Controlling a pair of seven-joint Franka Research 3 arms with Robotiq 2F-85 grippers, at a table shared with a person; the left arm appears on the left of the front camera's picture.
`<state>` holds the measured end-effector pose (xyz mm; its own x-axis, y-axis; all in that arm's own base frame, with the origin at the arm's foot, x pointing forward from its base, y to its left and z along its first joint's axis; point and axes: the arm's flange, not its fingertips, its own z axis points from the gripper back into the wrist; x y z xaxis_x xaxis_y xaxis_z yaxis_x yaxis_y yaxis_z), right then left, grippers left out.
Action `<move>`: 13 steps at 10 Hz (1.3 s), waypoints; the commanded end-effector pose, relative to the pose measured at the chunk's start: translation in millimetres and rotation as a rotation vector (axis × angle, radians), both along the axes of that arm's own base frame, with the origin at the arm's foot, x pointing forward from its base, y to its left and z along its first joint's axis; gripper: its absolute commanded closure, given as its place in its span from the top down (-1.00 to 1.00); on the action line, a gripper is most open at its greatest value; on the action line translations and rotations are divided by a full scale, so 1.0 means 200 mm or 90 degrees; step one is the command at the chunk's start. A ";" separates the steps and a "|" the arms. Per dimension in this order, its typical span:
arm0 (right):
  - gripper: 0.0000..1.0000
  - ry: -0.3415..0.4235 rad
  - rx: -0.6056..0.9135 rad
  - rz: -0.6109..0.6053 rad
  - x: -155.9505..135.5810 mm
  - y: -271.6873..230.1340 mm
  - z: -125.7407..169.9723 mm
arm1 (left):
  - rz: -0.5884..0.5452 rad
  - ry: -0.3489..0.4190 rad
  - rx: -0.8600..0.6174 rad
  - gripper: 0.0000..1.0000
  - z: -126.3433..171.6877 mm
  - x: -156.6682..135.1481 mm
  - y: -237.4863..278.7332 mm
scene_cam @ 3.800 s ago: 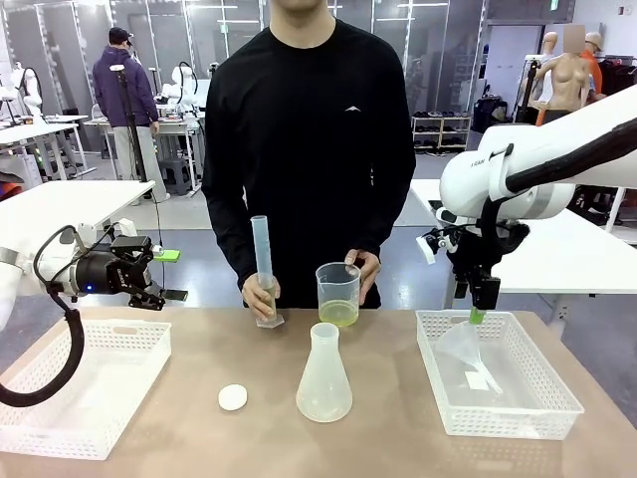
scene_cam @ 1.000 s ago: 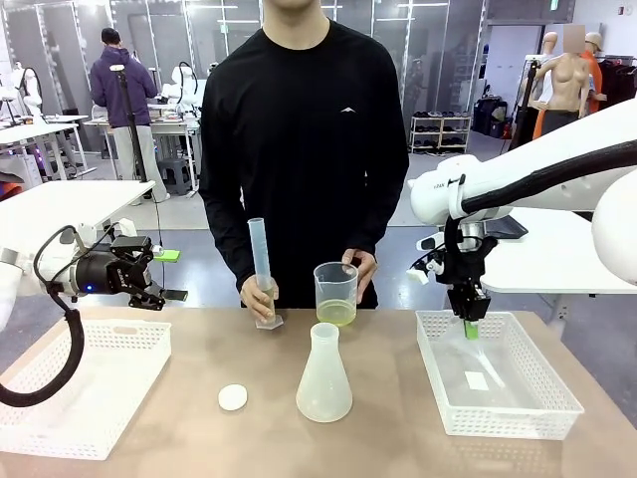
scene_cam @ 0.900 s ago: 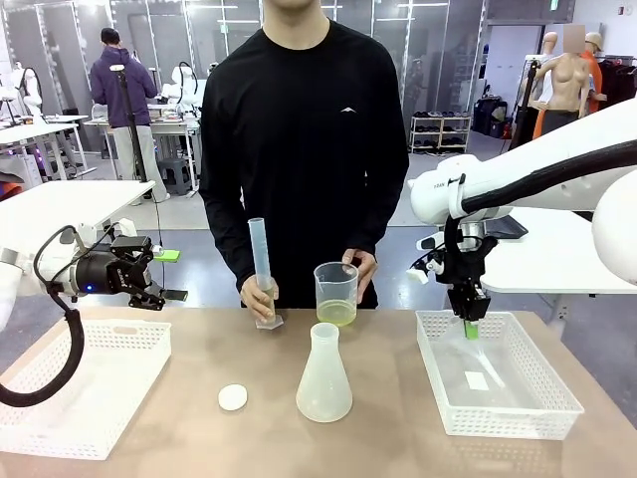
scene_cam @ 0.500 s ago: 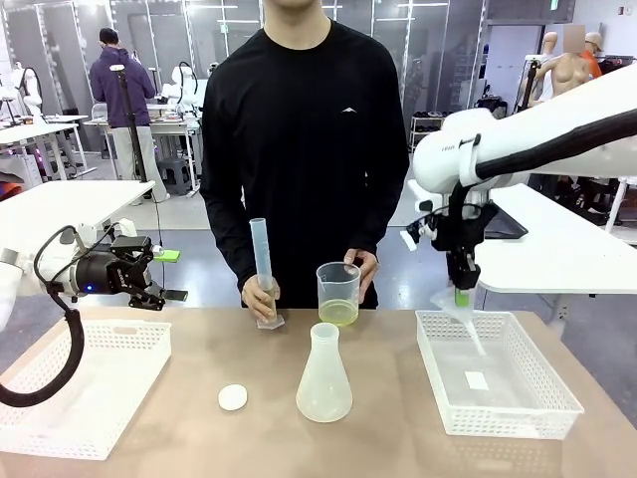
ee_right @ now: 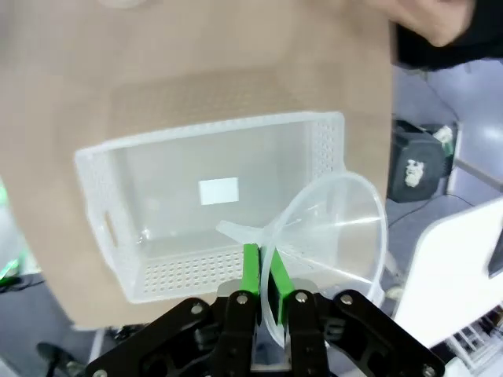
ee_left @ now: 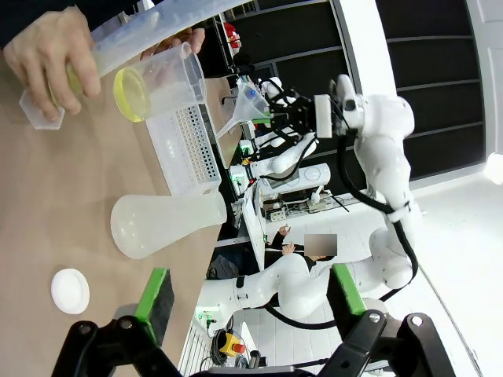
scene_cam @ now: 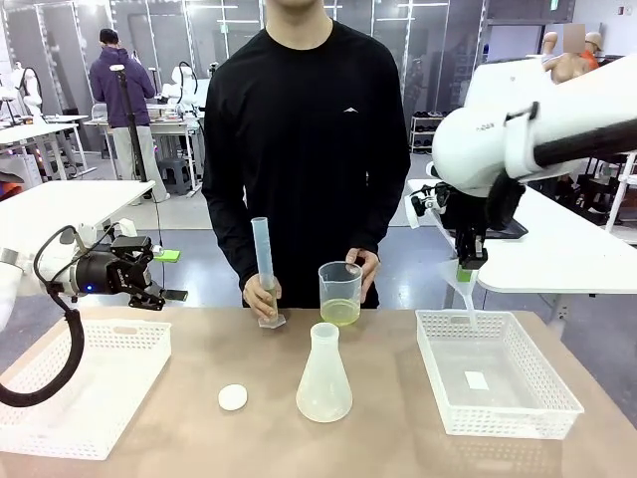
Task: Prepare the solutions needed for the experiment.
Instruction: Pick up the Plastic Funnel and insert it into the Big flask.
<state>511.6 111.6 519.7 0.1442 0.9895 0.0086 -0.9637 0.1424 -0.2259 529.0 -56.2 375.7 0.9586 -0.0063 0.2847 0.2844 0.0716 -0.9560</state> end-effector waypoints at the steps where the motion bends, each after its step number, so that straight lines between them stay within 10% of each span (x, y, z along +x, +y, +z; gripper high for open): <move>1: -1.00 -0.107 0.004 -0.017 -0.20 0.00 -0.02 | -0.006 0.000 -0.007 1.00 0.01 -0.01 0.00; 5: -1.00 -0.187 0.020 -0.013 -0.38 0.04 0.05 | -0.006 0.000 -0.007 1.00 0.01 -0.01 0.00; 13: -1.00 -0.173 0.027 0.000 -0.37 0.04 0.08 | -0.006 0.000 -0.007 1.00 0.01 -0.01 0.00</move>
<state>438.1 119.9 534.3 0.1176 0.9888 0.0917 -0.8727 0.1470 -0.4656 529.1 -56.2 375.6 0.9586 -0.0063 0.2847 0.2844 0.0715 -0.9560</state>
